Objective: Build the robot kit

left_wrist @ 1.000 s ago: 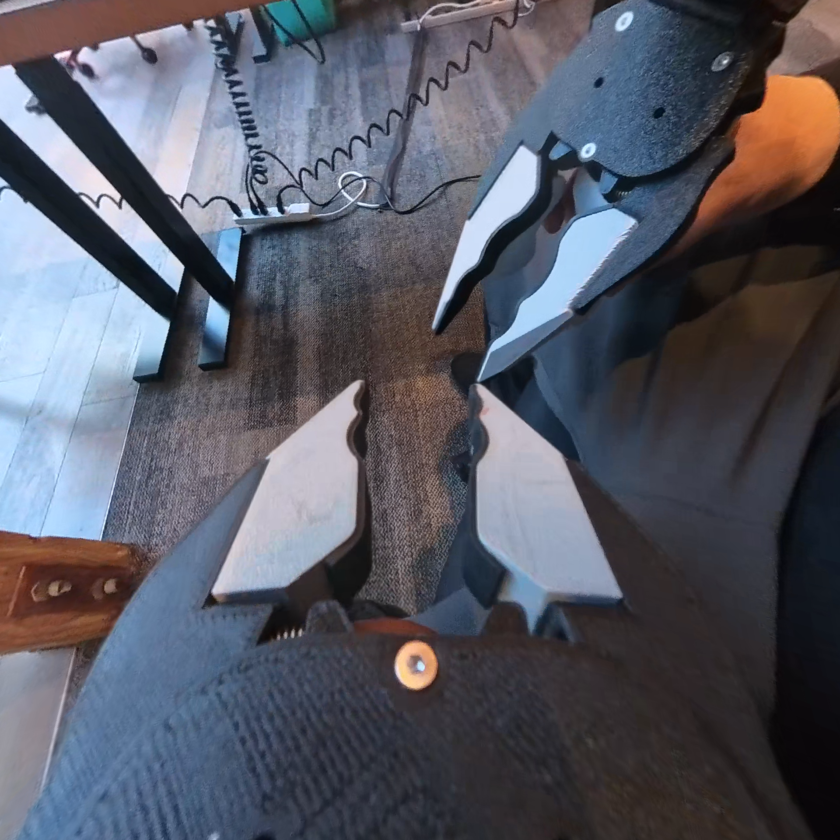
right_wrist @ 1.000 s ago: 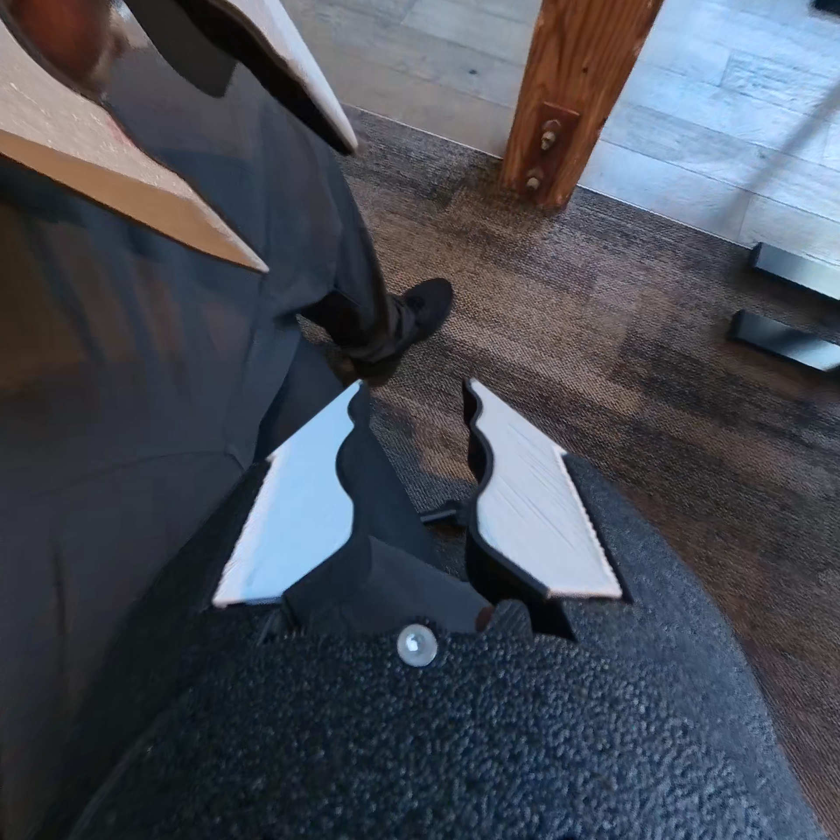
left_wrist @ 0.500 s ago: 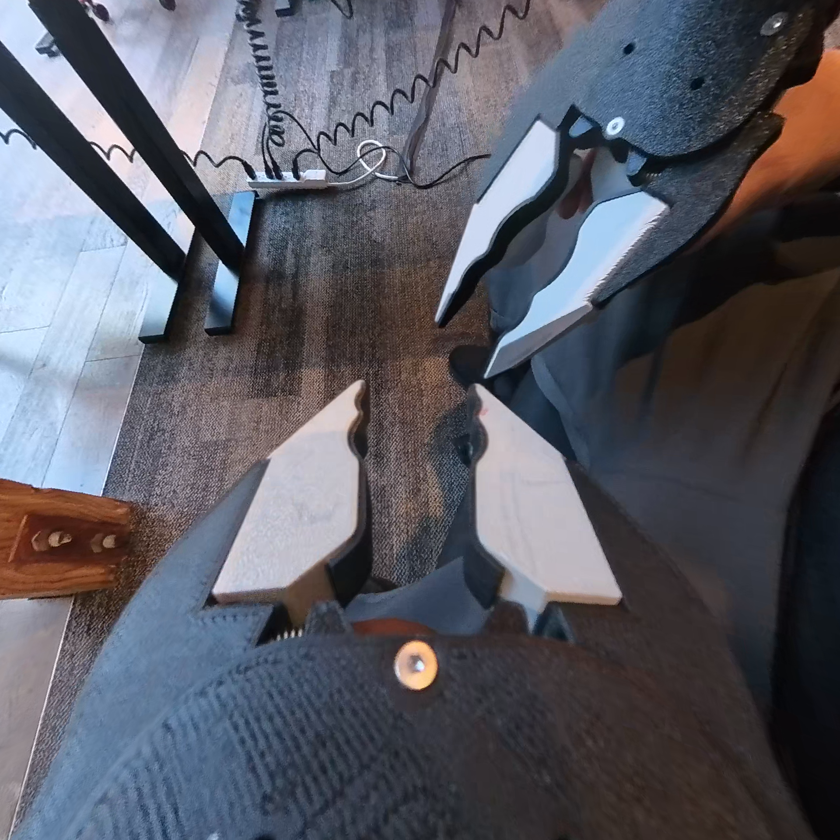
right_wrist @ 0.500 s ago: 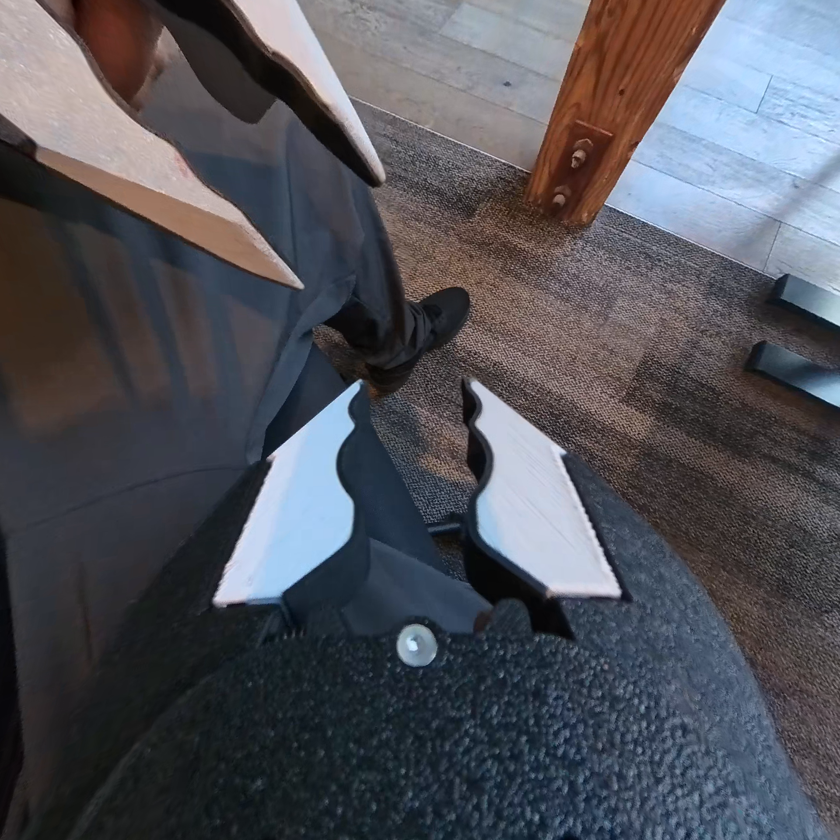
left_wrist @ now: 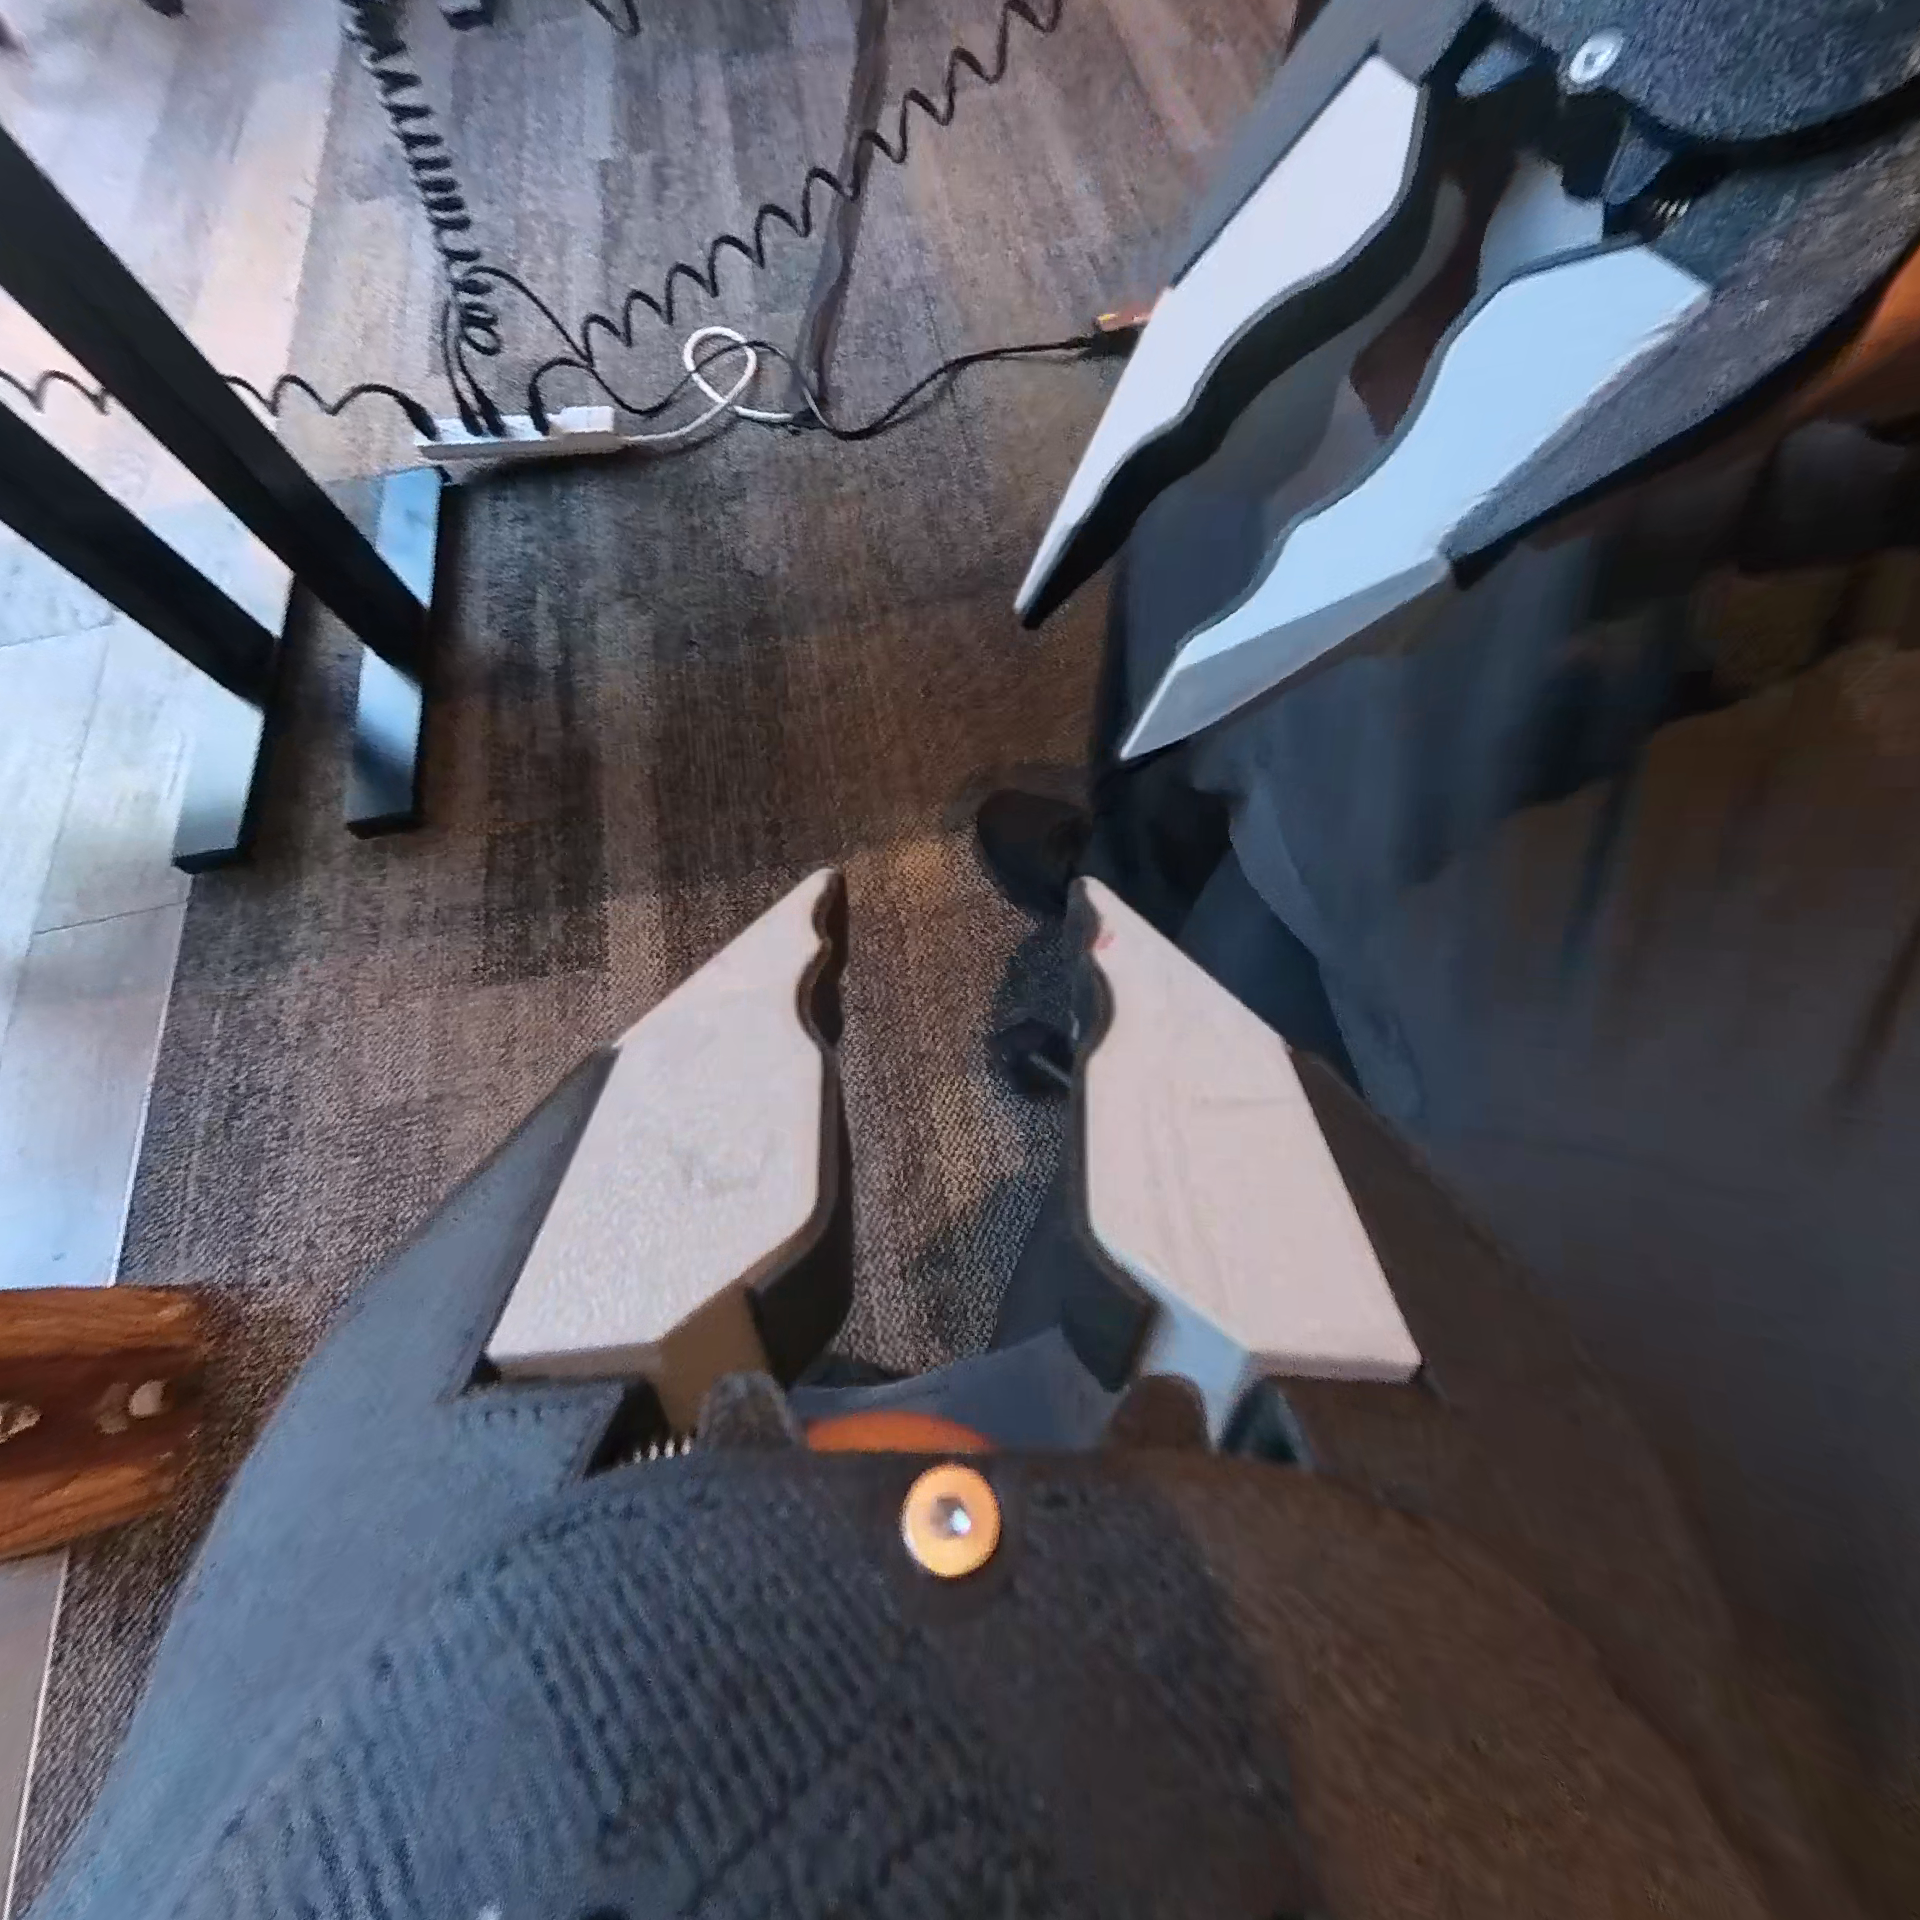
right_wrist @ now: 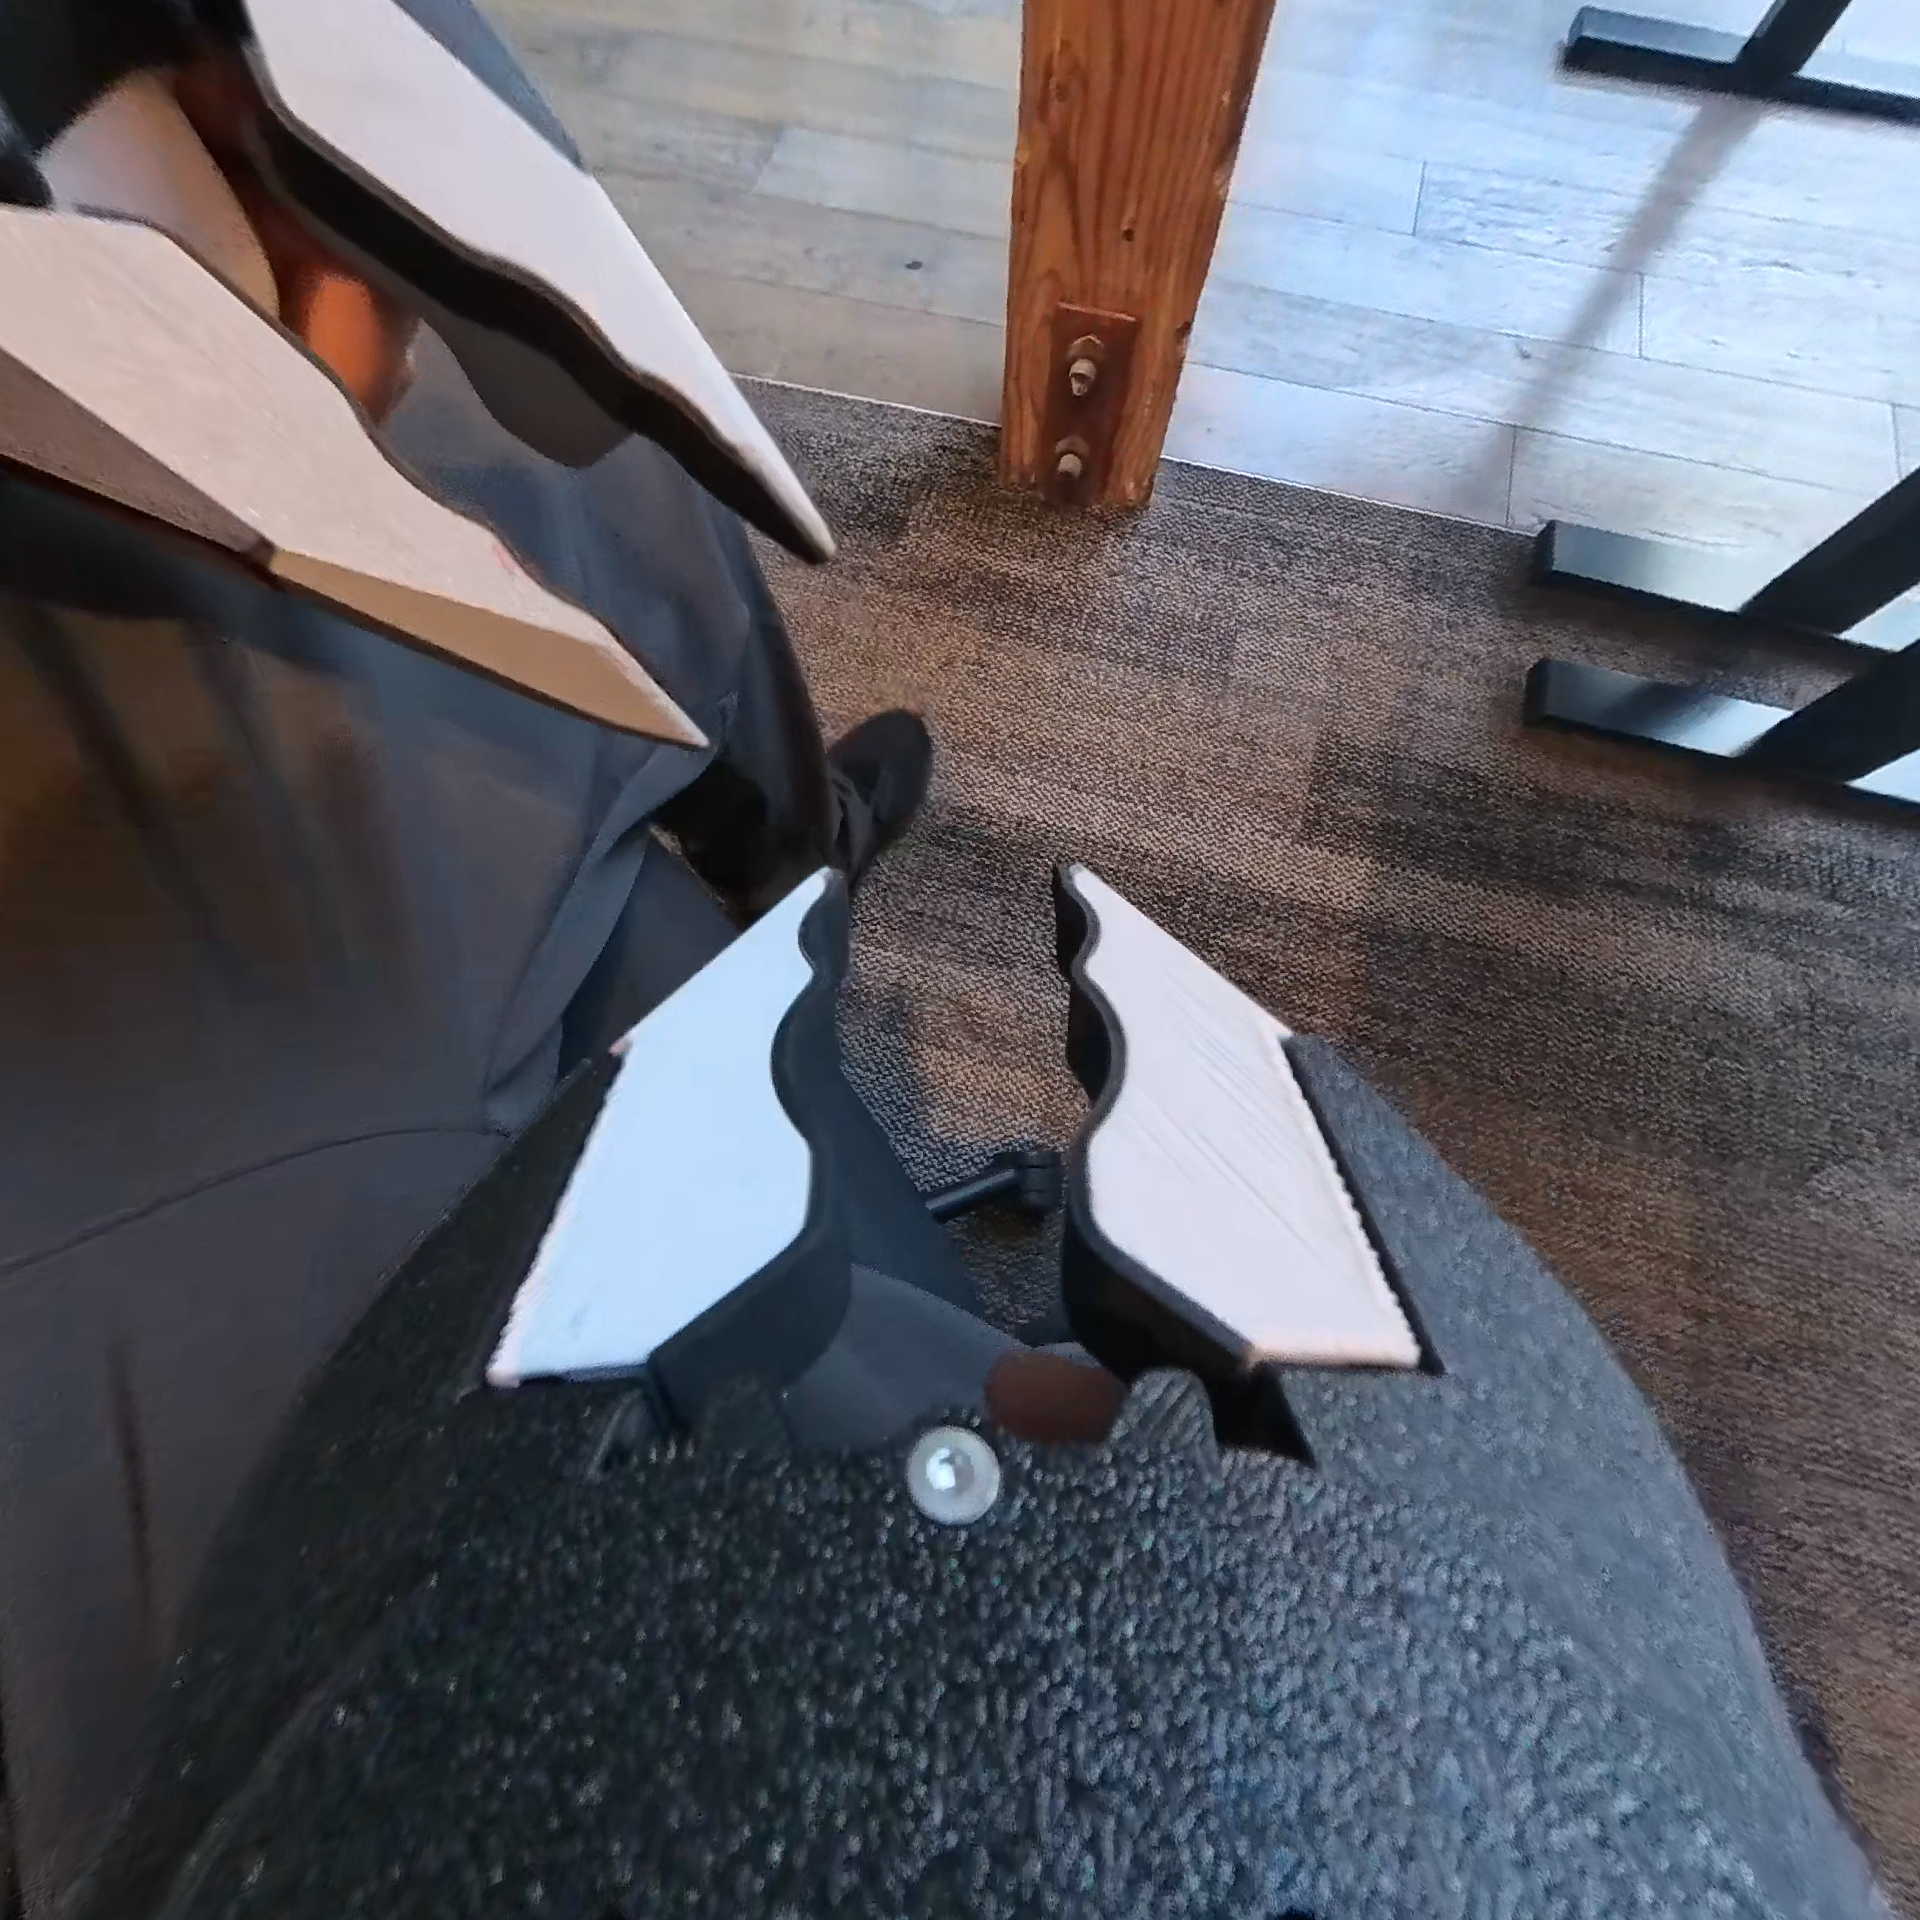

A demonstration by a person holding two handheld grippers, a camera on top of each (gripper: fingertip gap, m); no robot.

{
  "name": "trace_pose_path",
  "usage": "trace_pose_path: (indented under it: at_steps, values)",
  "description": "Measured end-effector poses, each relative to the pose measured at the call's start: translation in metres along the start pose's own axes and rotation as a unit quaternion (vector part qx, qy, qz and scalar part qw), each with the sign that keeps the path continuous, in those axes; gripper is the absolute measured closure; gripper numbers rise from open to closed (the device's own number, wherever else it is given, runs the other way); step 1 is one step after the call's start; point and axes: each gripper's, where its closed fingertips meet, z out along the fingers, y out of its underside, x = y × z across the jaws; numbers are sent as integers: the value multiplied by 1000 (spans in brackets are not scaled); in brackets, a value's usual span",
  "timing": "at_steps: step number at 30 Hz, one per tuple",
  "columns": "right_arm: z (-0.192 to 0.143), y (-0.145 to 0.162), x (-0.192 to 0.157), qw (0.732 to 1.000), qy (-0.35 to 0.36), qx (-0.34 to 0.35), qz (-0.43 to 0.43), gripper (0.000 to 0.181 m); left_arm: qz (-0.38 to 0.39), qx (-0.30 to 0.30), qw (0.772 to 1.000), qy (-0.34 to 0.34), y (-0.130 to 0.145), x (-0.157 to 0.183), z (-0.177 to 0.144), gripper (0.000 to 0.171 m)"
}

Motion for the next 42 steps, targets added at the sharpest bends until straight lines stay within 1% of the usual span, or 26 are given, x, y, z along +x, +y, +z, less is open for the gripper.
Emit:
trace_pose_path:
  at_steps: [2, 4, 7, 9, 11, 12, 13, 14, 15, 16, 17, 19, 20, 21, 22, 23, 25, 26, 27, 29, 31, 33, 35, 37, 40, 42]
  values:
    - [-3, 2, 3, 1000, -5, 2, 18, 138, 4, -10, 1000, 11, 1, -1, 5, 130]
    - [-1, 6, 3, 999, -21, 2, 37, 138, -5, -18, 1000, 17, 2, -6, 3, 129]
    - [15, 15, -3, 996, -62, -11, 68, 135, -24, -22, 999, 6, 12, -25, -5, 129]
    - [31, 18, -2, 993, -86, -10, 82, 134, -45, -24, 998, -25, 24, -49, -4, 129]
    - [52, 13, 9, 990, -100, 23, 96, 135, -110, -19, 993, -25, 28, -68, 0, 129]
    - [64, 11, 18, 988, -100, 43, 108, 135, -142, -7, 990, -15, 25, -73, 0, 129]
    - [77, 11, 28, 986, -94, 62, 120, 137, -157, 14, 987, -20, 18, -81, -2, 132]
    - [91, 15, 38, 986, -83, 60, 134, 146, -164, 42, 984, -51, 13, -94, -5, 138]
    - [103, 14, 45, 983, -89, 45, 155, 142, -173, 64, 980, -77, 11, -105, -5, 139]
    - [109, 7, 51, 981, -94, 49, 162, 143, -178, 66, 978, -83, 10, -109, -2, 139]
    - [115, 7, 59, 982, -84, 44, 164, 150, -174, 61, 979, -87, 6, -114, 1, 138]
    - [122, 15, 65, 979, -80, 2, 185, 142, -134, 87, 980, -116, -11, -128, 5, 138]
    - [122, 18, 64, 977, -81, -15, 196, 142, -128, 77, 980, -130, -11, -134, 9, 137]
    - [121, 22, 62, 976, -77, -34, 200, 141, -143, 47, 980, -133, -4, -138, 13, 137]
    - [118, 25, 60, 976, -71, -52, 200, 141, -166, 16, 978, -123, 3, -139, 14, 137]
    - [115, 28, 59, 976, -62, -69, 198, 141, -189, 10, 976, -109, 4, -141, 11, 139]
    - [103, 33, 56, 973, -46, -112, 197, 142, -229, 18, 968, -97, 3, -149, 4, 143]
    - [94, 32, 53, 969, -42, -133, 205, 143, -247, 5, 965, -90, 7, -151, 3, 142]
    - [84, 25, 52, 964, -39, -148, 219, 143, -263, -11, 962, -79, 11, -152, 3, 139]
    - [59, 5, 52, 955, -34, -175, 237, 142, -275, -23, 958, -71, 12, -160, 2, 140]
    - [34, -15, 57, 949, -30, -213, 229, 142, -277, -31, 958, -68, 13, -170, 4, 143]
    - [8, -32, 66, 944, -27, -254, 211, 140, -283, -53, 956, -60, 19, -175, 9, 143]
    - [-16, -43, 75, 934, -20, -293, 201, 139, -265, -80, 959, -53, 27, -178, 12, 144]
    - [-36, -53, 89, 927, 0, -325, 188, 138, -224, -109, 967, -56, 38, -185, 11, 148]
    - [-53, -81, 114, 927, 48, -326, 177, 135, -204, -122, 971, -39, 39, -199, 7, 150]
    - [-60, -103, 127, 931, 78, -310, 176, 135, -167, -138, 976, -14, 35, -201, 1, 151]
